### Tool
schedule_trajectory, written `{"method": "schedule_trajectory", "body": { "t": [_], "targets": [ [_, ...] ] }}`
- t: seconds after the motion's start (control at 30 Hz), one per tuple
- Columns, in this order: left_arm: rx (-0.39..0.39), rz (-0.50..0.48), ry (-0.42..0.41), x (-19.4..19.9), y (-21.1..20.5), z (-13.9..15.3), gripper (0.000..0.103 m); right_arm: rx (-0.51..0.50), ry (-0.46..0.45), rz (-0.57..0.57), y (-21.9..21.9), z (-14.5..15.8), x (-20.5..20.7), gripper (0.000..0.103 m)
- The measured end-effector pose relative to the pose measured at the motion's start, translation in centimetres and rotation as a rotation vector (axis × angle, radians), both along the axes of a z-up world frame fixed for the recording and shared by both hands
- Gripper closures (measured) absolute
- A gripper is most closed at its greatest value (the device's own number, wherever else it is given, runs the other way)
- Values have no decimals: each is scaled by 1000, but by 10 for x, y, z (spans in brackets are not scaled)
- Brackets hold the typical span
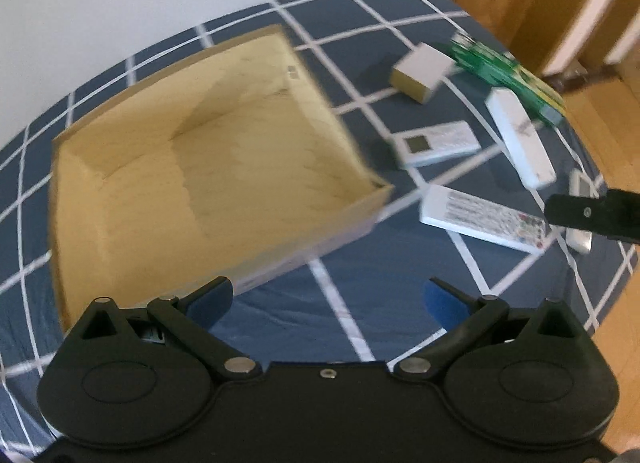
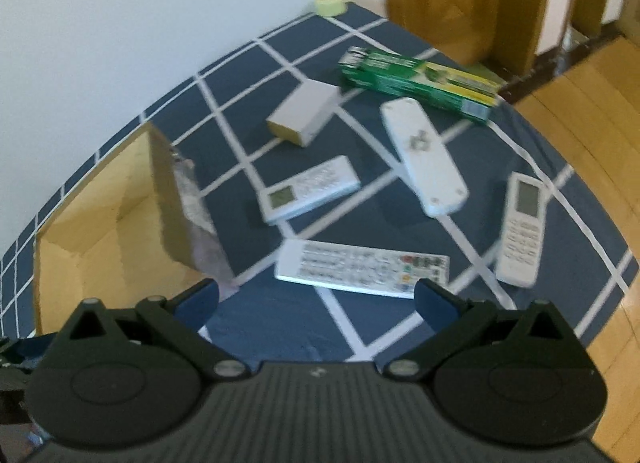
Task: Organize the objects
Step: 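Move the right gripper toward the white TV remote with coloured buttons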
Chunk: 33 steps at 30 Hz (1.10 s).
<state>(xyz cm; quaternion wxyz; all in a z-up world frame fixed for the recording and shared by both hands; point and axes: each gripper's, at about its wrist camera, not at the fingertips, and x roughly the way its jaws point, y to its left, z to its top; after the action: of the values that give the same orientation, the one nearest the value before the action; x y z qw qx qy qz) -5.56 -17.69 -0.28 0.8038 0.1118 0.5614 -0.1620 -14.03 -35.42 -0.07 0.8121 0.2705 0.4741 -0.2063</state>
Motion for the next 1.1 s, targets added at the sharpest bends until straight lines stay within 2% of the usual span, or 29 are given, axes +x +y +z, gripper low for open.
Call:
{"method": "schedule_trajectory", "body": {
  "t": [0.5, 0.8, 1.1],
  "targets": [
    [21, -172, 110, 18, -90, -48, 0, 120, 78, -115, -65, -46, -12, 0],
    [43, -215, 187, 38, -130, -80, 0, 217, 129, -134, -96, -81, -1, 0],
    [76, -241, 211, 56, -158, -95, 0, 293, 145, -146, -112, -107, 6, 0]
  ]
}}
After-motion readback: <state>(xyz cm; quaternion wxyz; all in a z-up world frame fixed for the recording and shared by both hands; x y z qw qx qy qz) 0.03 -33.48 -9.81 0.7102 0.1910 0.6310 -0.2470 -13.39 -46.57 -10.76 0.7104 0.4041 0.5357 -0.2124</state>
